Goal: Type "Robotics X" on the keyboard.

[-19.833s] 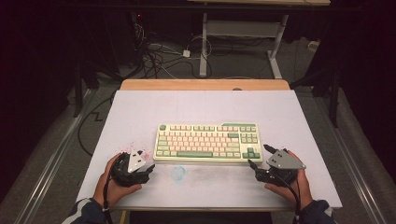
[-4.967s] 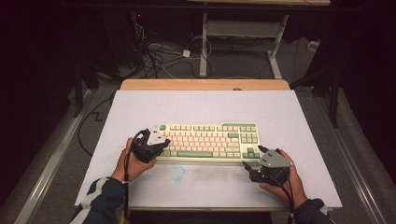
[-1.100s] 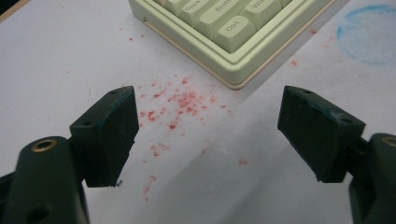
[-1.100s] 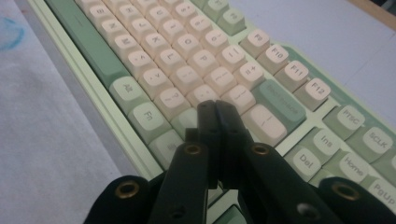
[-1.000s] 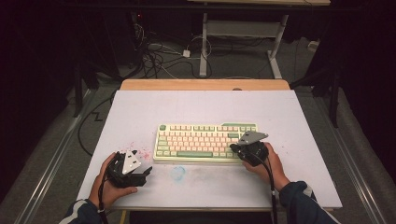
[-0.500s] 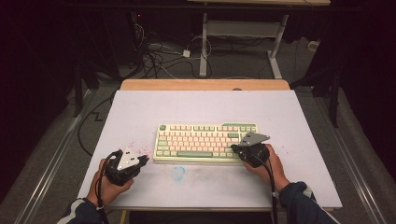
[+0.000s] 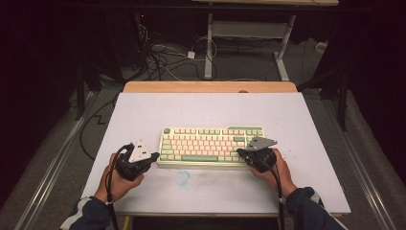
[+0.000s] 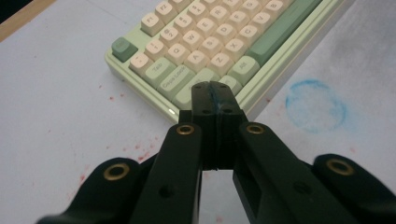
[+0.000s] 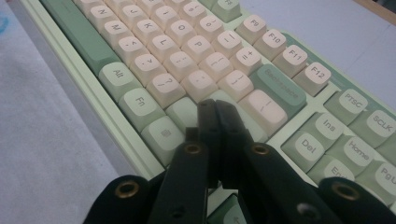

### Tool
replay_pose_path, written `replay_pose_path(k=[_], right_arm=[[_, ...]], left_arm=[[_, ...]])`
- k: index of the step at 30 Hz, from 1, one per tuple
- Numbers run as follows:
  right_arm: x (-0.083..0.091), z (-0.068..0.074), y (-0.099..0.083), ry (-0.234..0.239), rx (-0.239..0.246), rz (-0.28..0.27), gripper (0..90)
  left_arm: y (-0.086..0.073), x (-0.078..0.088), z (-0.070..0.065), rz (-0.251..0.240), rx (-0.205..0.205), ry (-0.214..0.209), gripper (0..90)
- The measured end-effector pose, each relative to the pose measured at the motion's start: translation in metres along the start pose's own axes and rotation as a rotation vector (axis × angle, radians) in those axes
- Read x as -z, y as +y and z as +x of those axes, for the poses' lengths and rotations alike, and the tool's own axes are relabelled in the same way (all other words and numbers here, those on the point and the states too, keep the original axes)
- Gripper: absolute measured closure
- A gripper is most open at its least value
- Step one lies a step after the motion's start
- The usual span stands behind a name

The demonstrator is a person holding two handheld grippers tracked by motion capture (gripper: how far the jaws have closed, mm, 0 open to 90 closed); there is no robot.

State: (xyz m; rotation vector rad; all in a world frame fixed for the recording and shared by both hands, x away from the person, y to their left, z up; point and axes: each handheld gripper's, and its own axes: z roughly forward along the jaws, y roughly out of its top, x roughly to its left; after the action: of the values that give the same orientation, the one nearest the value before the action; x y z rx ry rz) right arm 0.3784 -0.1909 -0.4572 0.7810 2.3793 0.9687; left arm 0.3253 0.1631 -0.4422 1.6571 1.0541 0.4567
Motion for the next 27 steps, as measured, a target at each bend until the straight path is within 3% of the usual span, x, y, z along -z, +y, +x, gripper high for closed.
replay_pose_path(k=[18,27], right_arm=[[0.000,0.001,0.000,-0.007,0.007,0.001,90.0],[0.000,0.001,-0.001,-0.004,0.006,-0.001,90.0]], left_arm=[[0.015,-0.041,-0.013,0.058,-0.037,-0.043,87.7],[0.011,-0.070,-0.026,0.112,-0.065,-0.071,87.8]])
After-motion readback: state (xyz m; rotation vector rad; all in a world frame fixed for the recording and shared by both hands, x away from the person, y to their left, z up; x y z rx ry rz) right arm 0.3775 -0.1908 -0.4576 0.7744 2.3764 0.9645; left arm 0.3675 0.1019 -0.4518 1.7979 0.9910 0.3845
